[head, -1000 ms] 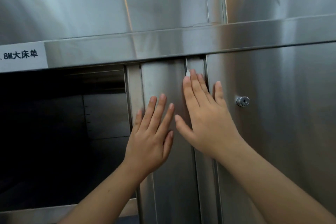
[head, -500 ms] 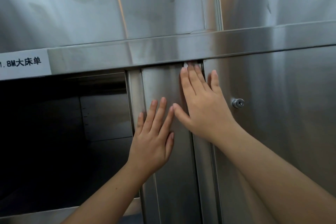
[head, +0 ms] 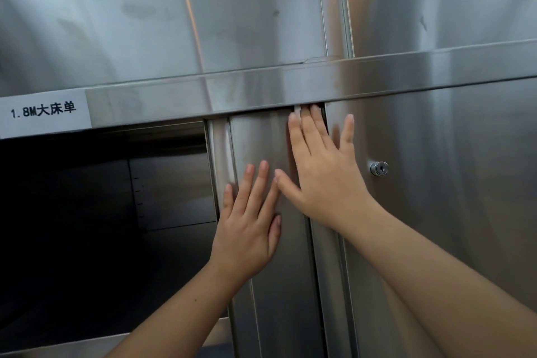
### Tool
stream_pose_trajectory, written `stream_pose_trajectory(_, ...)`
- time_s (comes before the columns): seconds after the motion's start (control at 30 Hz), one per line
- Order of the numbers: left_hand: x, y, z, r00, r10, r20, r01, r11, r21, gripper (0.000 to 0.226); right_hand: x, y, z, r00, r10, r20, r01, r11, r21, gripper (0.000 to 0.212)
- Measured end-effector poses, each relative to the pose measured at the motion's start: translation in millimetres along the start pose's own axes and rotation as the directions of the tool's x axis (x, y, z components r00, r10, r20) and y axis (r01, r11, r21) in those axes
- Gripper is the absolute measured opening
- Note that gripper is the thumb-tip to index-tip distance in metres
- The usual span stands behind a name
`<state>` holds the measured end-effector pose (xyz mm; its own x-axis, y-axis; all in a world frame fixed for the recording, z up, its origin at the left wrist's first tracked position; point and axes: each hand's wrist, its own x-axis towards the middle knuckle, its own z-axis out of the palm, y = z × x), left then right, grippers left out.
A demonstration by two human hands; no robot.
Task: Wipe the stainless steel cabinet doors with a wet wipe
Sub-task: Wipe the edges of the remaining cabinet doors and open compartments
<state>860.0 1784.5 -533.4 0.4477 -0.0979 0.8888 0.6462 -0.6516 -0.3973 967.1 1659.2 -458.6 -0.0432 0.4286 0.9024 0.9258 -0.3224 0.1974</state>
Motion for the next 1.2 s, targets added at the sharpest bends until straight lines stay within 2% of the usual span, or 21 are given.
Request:
stream_pose_trajectory(0.2,0.6,0.0,-2.5,1.000,0.013,0.003,-0.013,1.000,0.007,0.057,-35.3,-7.7,8.5,1.000,0.006,0.006,-0.006,1.000,0.001,0.072)
stream_pose_trajectory(0.37,0.6,0.9,-4.1,1.000,0.015,-0.005,-0.015,1.000,0.018,0.057,-39.9,-11.5,8.2,0.999,0.013,-0.046,-0.011,0.999,0.038,0.071)
stream_pose_trajectory(0.63,0.6,1.2,-8.0,1.000,0.011,0.011,-0.011,1.000,-0.001,0.058,-47.1,-12.8,4.8,1.000,-0.004,0.018,0.002,0.994,0.108,0.065)
stream_pose_trajectory(0.8,-5.7,-10.3,-13.2,0.995,0.097,0.040,-0.095,0.995,-0.038,0.057,-52.8,-14.6,5.5,0.998,-0.023,-0.055,0.030,0.990,0.134,0.068)
stream_pose_trajectory(0.97,-19.8,-29.1,-13.6,0.976,0.216,0.034,-0.216,0.976,-0.012,0.054,-49.2,-25.8,1.8,0.989,-0.122,-0.082,0.127,0.989,0.070,0.065)
stream_pose_trajectory(1.2,-28.3,-36.0,-7.7,0.975,0.221,-0.010,-0.221,0.975,-0.007,0.054,-15.5,-38.0,5.2,0.981,-0.193,0.026,0.194,0.979,-0.058,0.062)
